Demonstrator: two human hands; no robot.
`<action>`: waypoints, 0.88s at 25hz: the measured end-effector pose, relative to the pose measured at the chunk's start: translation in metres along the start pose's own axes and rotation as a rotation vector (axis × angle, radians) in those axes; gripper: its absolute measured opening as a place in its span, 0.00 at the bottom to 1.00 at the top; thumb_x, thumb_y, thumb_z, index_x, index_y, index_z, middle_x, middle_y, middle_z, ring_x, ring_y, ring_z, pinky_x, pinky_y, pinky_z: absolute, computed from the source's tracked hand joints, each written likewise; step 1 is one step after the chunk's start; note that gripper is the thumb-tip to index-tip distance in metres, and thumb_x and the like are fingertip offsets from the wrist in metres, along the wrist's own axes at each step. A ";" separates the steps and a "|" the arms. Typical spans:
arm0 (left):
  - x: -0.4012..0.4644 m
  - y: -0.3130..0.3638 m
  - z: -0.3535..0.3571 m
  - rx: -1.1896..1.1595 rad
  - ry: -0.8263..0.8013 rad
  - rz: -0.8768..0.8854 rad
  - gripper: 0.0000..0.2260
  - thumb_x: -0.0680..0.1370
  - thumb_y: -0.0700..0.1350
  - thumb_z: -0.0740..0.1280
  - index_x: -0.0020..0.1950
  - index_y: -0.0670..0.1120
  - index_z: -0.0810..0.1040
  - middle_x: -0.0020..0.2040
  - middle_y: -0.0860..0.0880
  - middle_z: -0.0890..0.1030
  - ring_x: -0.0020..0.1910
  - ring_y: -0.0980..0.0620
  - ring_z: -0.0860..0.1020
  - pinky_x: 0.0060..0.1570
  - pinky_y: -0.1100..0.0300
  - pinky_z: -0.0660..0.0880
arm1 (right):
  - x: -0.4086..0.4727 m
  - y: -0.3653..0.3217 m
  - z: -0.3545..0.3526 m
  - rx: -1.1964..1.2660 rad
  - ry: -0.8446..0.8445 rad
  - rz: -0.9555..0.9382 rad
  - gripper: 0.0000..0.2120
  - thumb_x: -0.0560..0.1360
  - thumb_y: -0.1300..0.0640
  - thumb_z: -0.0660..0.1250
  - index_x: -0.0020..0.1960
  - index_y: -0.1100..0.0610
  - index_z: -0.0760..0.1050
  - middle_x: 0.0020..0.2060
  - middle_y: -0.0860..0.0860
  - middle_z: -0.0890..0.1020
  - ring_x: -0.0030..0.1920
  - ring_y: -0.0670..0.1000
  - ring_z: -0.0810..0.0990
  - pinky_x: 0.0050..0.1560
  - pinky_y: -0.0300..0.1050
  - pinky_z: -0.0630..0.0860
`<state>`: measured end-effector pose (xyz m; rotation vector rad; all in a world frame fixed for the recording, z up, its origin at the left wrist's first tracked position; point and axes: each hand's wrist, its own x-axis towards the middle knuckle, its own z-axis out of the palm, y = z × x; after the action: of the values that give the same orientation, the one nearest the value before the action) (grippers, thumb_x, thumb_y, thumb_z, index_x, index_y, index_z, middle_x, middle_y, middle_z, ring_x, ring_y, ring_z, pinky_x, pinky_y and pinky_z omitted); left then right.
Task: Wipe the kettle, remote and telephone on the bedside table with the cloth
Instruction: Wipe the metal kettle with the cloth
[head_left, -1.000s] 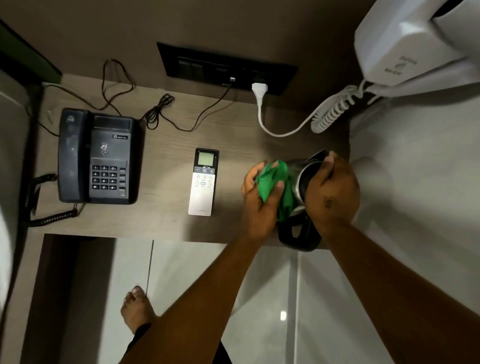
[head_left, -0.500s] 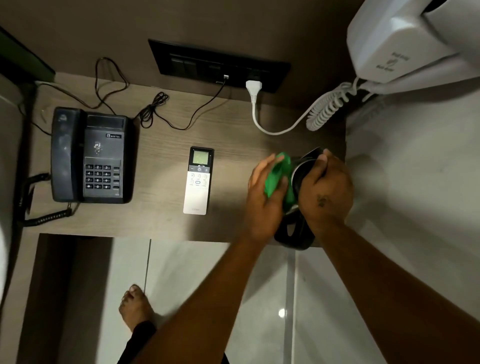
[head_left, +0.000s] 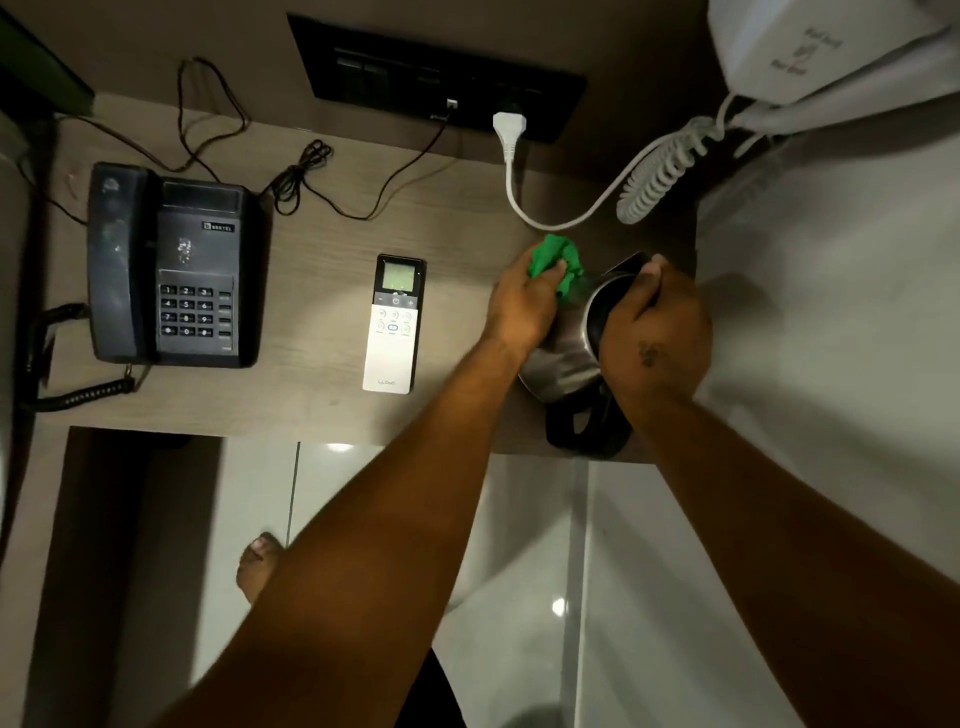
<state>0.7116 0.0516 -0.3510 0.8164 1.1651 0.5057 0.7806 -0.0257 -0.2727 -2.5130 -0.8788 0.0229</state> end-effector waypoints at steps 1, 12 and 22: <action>-0.016 -0.004 0.003 0.015 0.006 0.071 0.20 0.74 0.52 0.67 0.65 0.50 0.79 0.66 0.42 0.81 0.65 0.42 0.79 0.70 0.40 0.73 | 0.000 -0.001 -0.001 0.000 0.007 -0.003 0.17 0.81 0.53 0.54 0.61 0.61 0.75 0.56 0.58 0.82 0.57 0.55 0.80 0.53 0.38 0.67; -0.036 -0.048 -0.013 -0.033 0.159 0.061 0.35 0.73 0.70 0.67 0.72 0.48 0.73 0.69 0.43 0.78 0.69 0.44 0.76 0.72 0.41 0.70 | -0.002 -0.003 -0.006 0.013 0.018 0.005 0.18 0.82 0.53 0.52 0.56 0.60 0.77 0.51 0.58 0.82 0.49 0.54 0.79 0.47 0.36 0.64; -0.097 -0.025 -0.039 -0.225 0.199 -0.025 0.18 0.75 0.37 0.67 0.65 0.42 0.77 0.56 0.43 0.82 0.56 0.44 0.81 0.64 0.39 0.77 | -0.002 -0.010 -0.007 -0.021 -0.024 0.086 0.20 0.81 0.50 0.52 0.59 0.63 0.75 0.55 0.62 0.81 0.55 0.60 0.78 0.51 0.43 0.69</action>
<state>0.6409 -0.0227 -0.3185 0.5666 1.2721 0.6961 0.7743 -0.0234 -0.2625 -2.5732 -0.7838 0.0728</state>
